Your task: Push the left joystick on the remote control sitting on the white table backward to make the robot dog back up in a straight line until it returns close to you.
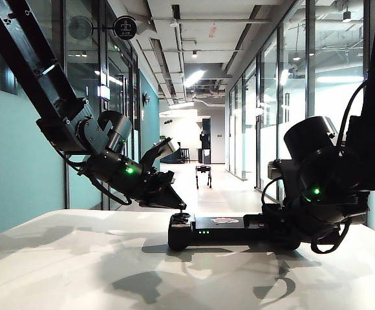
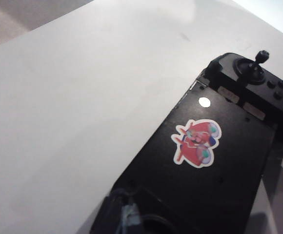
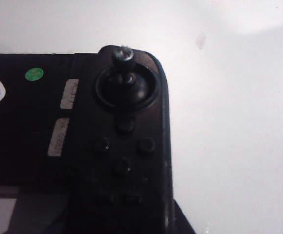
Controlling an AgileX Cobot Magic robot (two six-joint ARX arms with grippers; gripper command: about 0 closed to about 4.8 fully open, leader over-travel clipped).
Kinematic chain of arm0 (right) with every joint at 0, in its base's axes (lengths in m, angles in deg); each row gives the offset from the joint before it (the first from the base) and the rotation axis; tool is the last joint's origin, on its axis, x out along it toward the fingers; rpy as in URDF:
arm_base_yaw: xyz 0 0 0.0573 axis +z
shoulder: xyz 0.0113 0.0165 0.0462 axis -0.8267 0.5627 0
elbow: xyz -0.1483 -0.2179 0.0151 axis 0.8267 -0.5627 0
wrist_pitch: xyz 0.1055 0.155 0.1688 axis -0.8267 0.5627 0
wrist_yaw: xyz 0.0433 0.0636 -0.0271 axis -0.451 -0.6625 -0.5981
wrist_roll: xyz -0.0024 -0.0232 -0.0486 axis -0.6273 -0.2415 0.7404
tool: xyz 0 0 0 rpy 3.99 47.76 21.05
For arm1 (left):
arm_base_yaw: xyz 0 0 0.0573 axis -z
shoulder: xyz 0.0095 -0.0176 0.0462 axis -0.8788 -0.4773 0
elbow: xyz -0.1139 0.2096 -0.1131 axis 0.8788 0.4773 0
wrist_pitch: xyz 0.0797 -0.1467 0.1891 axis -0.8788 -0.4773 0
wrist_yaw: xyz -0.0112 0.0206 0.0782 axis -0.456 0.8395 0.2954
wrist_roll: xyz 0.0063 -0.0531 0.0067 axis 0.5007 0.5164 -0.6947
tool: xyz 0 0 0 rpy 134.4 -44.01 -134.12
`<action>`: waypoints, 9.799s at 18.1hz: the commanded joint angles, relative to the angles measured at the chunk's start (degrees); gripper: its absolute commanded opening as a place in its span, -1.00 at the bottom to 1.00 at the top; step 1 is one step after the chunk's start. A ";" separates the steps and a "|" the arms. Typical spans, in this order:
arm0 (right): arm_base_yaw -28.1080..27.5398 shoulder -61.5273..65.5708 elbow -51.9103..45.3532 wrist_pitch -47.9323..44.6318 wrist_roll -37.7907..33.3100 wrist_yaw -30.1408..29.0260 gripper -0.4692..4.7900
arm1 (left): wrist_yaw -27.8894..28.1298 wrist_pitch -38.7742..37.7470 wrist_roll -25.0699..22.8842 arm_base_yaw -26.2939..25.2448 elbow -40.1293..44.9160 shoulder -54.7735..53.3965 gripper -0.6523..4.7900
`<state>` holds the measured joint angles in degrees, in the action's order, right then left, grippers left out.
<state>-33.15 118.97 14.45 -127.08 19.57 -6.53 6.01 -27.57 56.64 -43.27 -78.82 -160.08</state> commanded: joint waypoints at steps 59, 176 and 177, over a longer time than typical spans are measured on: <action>-0.04 -0.31 0.26 -1.77 -0.48 0.61 -0.28 | -19.30 -13.25 -21.03 -2.93 -10.08 -6.60 -0.78; -0.04 -0.31 0.24 -1.81 -0.44 0.61 -0.25 | 15.54 -7.96 -3.63 -2.95 -10.21 3.80 -0.78; -0.04 -0.31 0.24 -1.77 -0.44 0.61 -0.25 | 15.63 -9.20 -3.63 -2.97 -10.21 4.83 -0.78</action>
<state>-33.17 118.97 14.45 -127.10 19.59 -6.45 21.42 -35.00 52.86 -46.27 -89.01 -156.23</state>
